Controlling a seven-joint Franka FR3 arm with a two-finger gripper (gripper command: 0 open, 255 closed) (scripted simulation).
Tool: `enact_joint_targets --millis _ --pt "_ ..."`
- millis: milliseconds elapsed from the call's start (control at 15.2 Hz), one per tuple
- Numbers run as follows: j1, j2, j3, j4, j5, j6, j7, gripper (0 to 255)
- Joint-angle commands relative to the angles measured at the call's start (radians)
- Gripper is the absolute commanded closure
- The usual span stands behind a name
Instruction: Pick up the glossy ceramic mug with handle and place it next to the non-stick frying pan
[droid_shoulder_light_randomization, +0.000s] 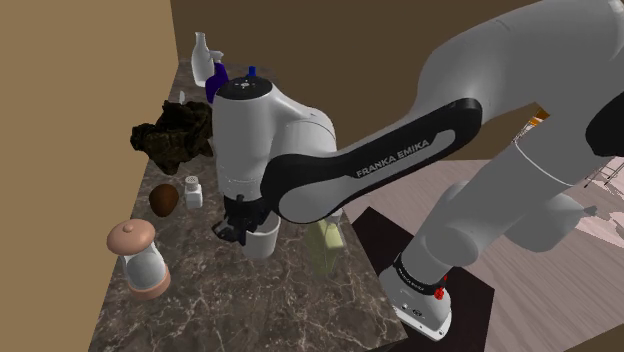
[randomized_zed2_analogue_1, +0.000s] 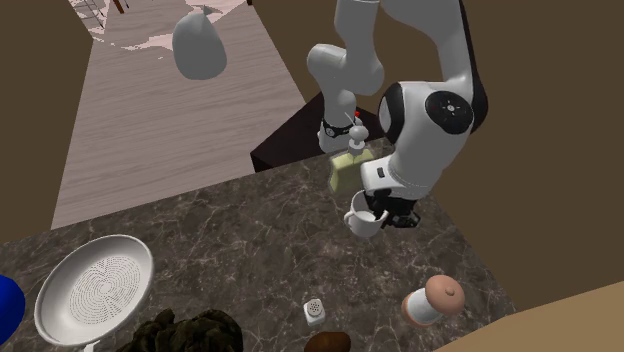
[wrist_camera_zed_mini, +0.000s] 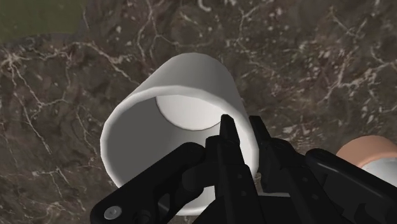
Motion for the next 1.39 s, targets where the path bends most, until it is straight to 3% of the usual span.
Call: enact_joint_targets --millis 0,1320 --pt "0.003 -0.015 -0.007 0.018 0.009 -0.03 -0.008 255" --pt "0.014 -0.119 -0.072 0.209 0.05 -0.311 -0.063 255"
